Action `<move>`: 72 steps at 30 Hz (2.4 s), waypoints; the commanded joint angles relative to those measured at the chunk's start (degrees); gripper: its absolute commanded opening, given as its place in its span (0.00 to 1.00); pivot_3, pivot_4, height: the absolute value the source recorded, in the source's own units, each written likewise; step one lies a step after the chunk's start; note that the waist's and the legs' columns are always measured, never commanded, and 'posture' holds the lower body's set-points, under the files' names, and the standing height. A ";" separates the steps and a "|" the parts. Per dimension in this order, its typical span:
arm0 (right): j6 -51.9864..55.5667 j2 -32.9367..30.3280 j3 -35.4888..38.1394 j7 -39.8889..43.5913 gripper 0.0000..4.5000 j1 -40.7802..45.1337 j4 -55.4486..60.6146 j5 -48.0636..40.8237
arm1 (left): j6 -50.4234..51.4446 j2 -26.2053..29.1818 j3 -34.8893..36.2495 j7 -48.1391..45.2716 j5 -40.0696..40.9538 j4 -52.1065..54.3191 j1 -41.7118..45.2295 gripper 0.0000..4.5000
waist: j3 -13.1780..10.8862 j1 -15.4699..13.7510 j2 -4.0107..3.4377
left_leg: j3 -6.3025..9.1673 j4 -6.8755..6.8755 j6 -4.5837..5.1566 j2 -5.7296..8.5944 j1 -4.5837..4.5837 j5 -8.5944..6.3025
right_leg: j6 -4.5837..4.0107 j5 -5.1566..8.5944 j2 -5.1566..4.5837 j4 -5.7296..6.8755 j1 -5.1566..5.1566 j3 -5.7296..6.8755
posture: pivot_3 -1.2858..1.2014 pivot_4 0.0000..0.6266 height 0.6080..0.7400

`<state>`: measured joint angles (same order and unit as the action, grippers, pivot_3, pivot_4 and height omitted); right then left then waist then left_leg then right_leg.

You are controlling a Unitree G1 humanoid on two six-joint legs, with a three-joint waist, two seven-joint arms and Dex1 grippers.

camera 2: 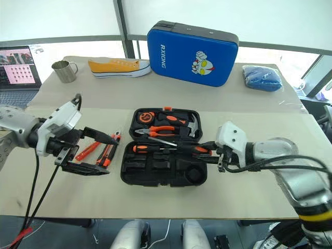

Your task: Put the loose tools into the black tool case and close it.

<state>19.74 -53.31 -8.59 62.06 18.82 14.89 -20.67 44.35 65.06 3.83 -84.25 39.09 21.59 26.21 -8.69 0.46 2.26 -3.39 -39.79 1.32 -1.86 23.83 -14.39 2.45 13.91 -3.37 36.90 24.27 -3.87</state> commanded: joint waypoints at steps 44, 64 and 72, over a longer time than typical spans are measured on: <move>5.54 16.57 -2.50 3.33 0.47 13.29 -11.42 1.53 | 0.21 0.44 3.28 7.84 3.57 3.21 -0.33 1.00 | -0.07 0.23 -0.08 | -0.14 -0.02 -0.02 0.00 -0.04 0.01 | -0.02 -0.01 0.01 0.13 0.01 0.03 | 0.52 0.24 0.99; -0.23 20.15 -14.99 2.77 0.01 13.02 -20.21 17.10 | -1.54 -0.48 0.22 7.88 2.01 1.03 2.09 1.00 | -0.02 0.38 -0.04 | -0.18 0.03 -0.02 -0.02 -0.20 0.01 | -0.04 -0.01 0.05 0.14 -0.09 0.02 | 0.52 0.24 0.99; 6.15 20.41 -3.37 2.79 0.01 13.47 -8.14 5.45 | -1.18 -0.72 2.20 10.45 0.96 1.12 -1.57 1.00 | -0.04 0.34 -0.05 | -0.16 0.05 -0.03 -0.03 -0.21 0.00 | -0.09 0.02 0.04 0.17 -0.08 0.02 | 0.52 0.24 0.99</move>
<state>22.56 -32.57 -16.81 64.69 31.39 0.89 -10.09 43.72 64.28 3.55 -75.32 40.48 21.82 25.69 -8.73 0.80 2.22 -3.51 -39.75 1.30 -1.89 23.69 -14.39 2.36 13.93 -3.33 37.07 24.26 -3.85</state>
